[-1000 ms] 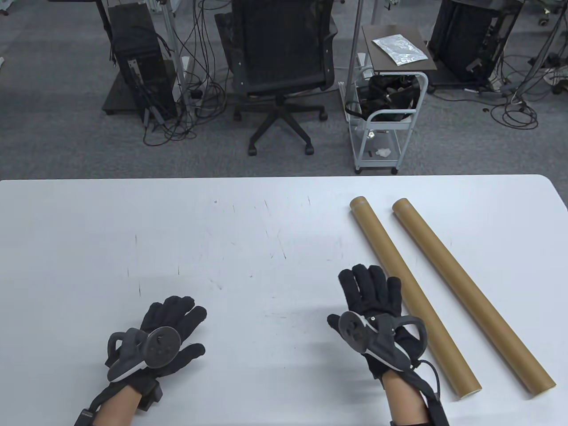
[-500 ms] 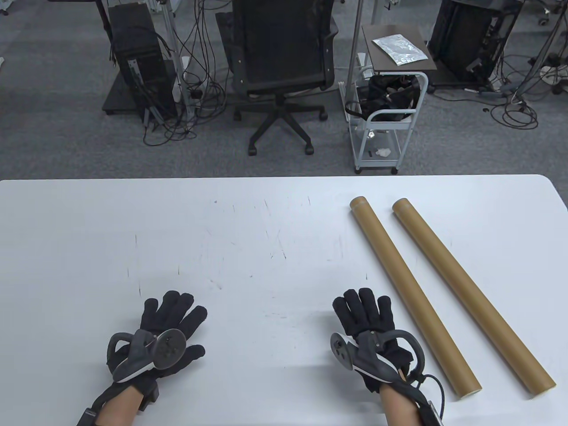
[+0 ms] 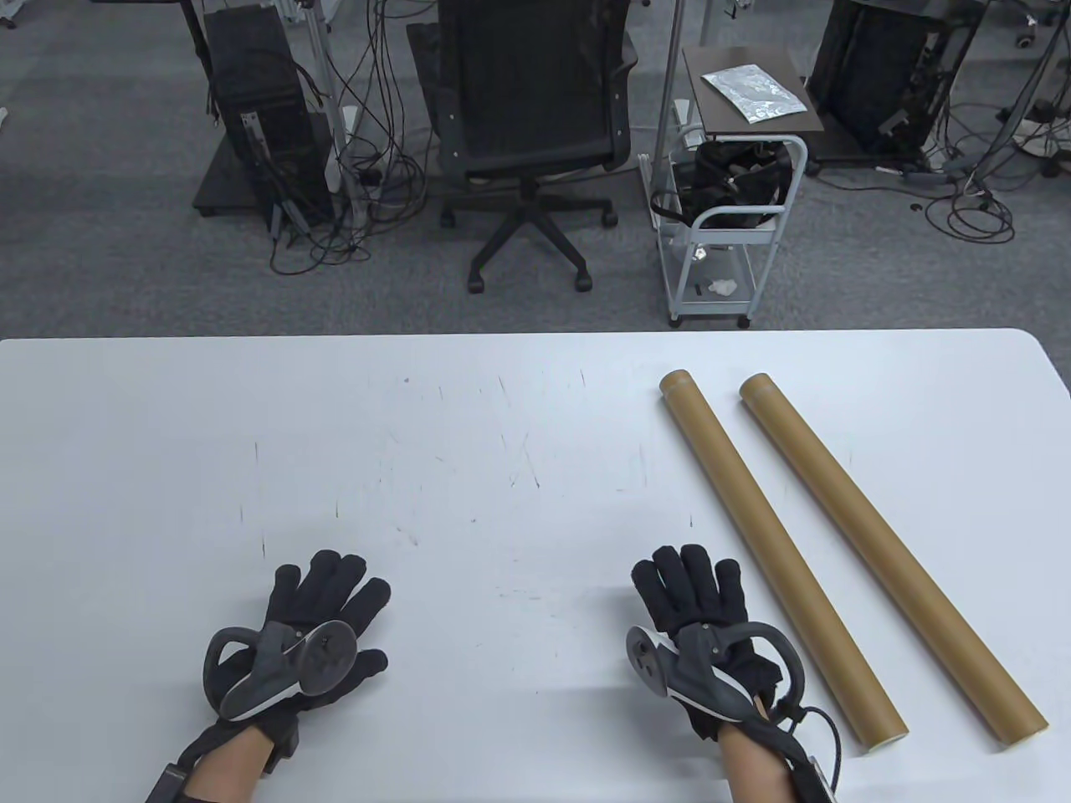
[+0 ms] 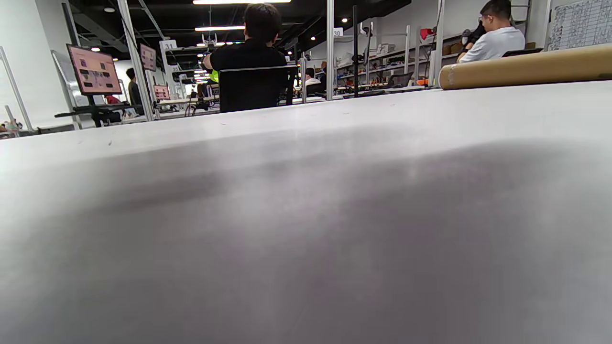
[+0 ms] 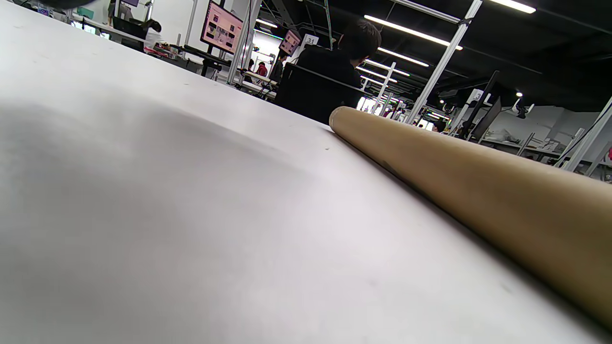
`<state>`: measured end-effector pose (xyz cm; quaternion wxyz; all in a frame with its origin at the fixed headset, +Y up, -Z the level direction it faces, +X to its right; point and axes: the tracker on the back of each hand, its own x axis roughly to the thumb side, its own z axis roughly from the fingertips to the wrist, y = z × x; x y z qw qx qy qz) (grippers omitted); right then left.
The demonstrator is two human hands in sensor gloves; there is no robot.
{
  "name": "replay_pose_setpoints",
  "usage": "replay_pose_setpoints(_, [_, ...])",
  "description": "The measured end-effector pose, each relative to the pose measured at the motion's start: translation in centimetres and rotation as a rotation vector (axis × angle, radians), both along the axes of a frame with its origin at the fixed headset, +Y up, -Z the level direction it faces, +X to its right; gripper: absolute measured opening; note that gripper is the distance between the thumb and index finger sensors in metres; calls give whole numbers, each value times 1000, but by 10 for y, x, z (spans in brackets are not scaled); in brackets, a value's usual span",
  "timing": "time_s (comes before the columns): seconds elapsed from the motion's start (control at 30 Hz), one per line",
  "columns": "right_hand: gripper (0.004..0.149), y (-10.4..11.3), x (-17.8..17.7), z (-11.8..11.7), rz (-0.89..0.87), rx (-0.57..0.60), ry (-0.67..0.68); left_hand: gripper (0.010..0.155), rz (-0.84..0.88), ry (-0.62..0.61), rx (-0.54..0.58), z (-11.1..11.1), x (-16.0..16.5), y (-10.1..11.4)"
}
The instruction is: Roll up mouse pads and store in mailing tubes
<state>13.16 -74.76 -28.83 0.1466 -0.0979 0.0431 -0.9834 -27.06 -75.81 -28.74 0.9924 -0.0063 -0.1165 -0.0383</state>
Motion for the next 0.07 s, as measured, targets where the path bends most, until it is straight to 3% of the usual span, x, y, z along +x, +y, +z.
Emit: replay_pose_setpoints(0.07, [85, 0, 0, 0, 5, 0, -2, 81, 13, 3, -13, 0, -1, -1])
